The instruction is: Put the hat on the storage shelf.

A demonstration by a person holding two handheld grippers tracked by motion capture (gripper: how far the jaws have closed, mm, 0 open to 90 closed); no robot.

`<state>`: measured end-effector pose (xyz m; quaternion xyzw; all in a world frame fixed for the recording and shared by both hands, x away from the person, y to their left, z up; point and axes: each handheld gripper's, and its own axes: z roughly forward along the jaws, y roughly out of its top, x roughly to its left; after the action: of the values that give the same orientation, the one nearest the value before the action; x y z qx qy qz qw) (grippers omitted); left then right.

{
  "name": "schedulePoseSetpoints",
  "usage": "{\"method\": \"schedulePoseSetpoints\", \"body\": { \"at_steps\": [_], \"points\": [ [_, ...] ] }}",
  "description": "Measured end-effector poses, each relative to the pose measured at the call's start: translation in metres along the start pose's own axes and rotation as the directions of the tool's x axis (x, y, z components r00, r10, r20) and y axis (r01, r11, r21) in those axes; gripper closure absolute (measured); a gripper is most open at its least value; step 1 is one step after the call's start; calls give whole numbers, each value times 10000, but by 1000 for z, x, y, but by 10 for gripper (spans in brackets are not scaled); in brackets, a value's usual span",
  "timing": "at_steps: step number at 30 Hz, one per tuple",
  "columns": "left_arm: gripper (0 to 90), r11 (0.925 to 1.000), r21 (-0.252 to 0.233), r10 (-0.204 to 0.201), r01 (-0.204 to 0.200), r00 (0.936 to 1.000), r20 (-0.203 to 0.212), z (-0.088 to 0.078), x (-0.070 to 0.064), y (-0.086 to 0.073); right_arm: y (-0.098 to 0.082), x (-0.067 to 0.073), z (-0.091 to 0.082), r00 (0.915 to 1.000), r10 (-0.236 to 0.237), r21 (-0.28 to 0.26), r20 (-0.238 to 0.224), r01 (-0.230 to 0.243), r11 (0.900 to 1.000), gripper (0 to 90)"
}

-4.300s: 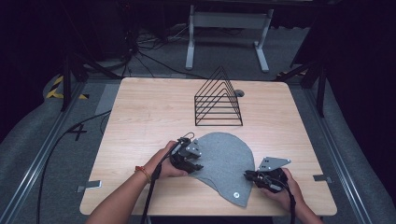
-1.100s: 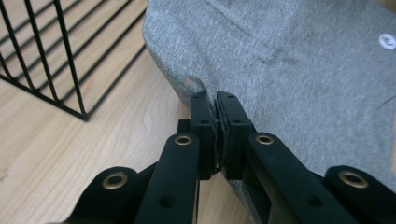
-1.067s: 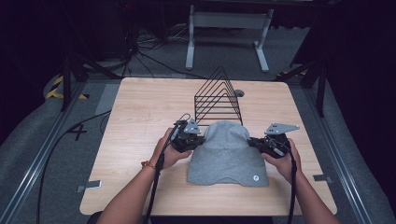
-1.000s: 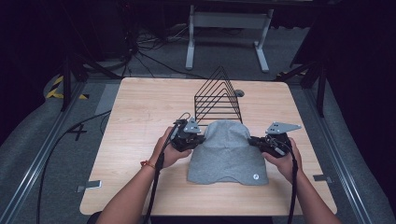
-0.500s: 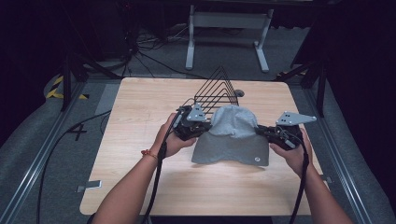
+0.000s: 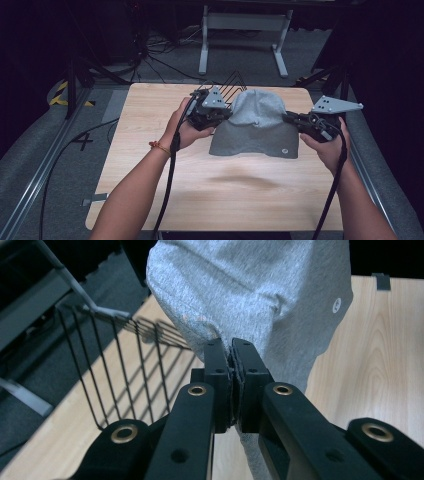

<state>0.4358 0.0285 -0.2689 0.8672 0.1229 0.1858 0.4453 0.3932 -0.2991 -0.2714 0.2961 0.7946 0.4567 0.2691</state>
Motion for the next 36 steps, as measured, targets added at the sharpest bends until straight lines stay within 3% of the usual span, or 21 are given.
{"method": "schedulePoseSetpoints", "body": {
  "at_steps": [6,8,11,18,23,27,36],
  "points": [
    [866,9995,-285,110,-112,9999,-86,-8,11,21,21,-10,-3,9998,-54,-236,175,58,9997,857],
    [867,9992,-284,260,-266,9995,-204,-12,16,29,33,-17,-5,9997,-62,-450,250,73,9990,857],
    [867,9986,-481,179,-199,9990,-401,-17,25,41,48,-23,-6,9992,-156,-578,379,178,9982,857],
    [867,9978,-655,-13,-81,9899,-1420,-30,46,65,90,-35,-1,9959,-494,-761,758,552,9956,857],
    [867,9986,-510,-255,169,9846,-1731,-33,62,68,110,-42,11,9958,-411,-905,814,484,9947,857],
    [867,9981,-478,-470,382,9788,-1994,-33,75,69,121,-44,29,9941,-601,-682,908,664,9955,857],
    [867,9968,-424,-763,680,9672,-2425,-30,100,69,131,-57,59,9938,-554,-509,962,605,9969,857]
  ]
}}
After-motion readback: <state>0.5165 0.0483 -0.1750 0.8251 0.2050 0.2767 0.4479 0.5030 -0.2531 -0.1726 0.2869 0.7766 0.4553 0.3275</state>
